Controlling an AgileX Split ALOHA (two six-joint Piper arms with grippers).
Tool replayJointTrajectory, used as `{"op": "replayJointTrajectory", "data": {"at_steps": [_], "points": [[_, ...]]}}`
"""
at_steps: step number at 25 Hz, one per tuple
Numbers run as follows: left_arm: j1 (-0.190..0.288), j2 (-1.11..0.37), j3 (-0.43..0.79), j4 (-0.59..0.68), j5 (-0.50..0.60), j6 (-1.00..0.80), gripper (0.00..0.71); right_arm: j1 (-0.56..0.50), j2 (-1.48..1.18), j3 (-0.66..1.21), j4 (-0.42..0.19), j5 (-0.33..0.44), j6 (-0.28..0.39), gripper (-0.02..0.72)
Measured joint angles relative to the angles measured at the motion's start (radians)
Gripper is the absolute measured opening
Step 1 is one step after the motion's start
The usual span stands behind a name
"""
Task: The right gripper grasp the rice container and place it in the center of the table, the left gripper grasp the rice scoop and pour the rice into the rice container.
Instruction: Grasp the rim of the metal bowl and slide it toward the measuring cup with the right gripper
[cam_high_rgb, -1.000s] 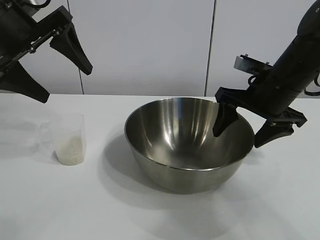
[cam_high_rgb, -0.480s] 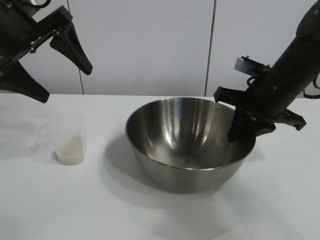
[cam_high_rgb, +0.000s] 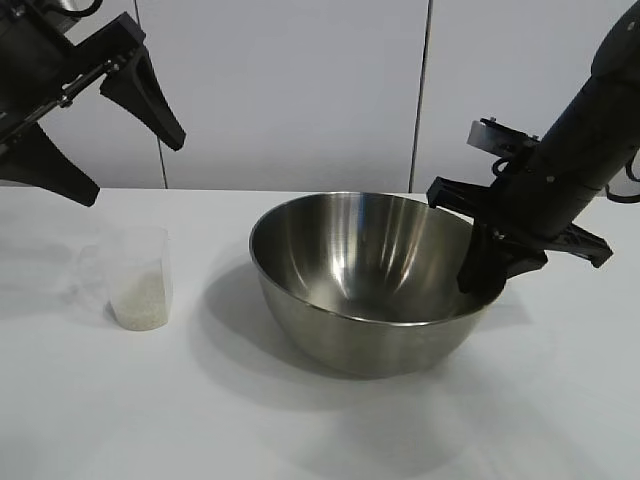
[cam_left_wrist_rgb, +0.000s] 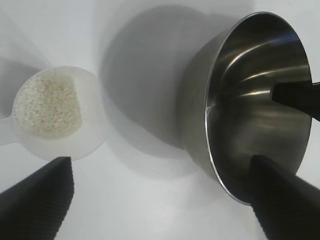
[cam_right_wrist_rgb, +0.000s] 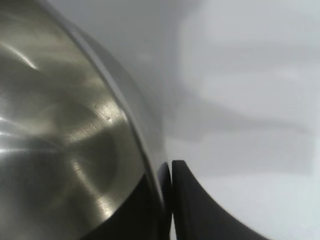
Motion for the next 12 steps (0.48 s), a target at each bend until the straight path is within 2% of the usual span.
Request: {"op": "replayJointTrajectory", "data": {"at_steps": [3,6,9,12], "points": [[0.0,0.0,0.0,0.0,-0.001,0.001,0.675,0.018,-0.024,-0.005,0.019,0.01,-0.004,0.015],[0.0,0.0,0.0,0.0,-0.001,0.001,0.675,0.081,-0.025,-0.01,0.005,-0.004,-0.003,0.013],[0.0,0.0,0.0,0.0,-0.001,0.001,0.675,0.155,-0.024,-0.01,-0.053,-0.035,0.043,0.013],[0.0,0.0,0.0,0.0,-0.001,0.001,0.675,0.19,-0.017,-0.014,-0.144,-0.062,0.121,0.013]]}}
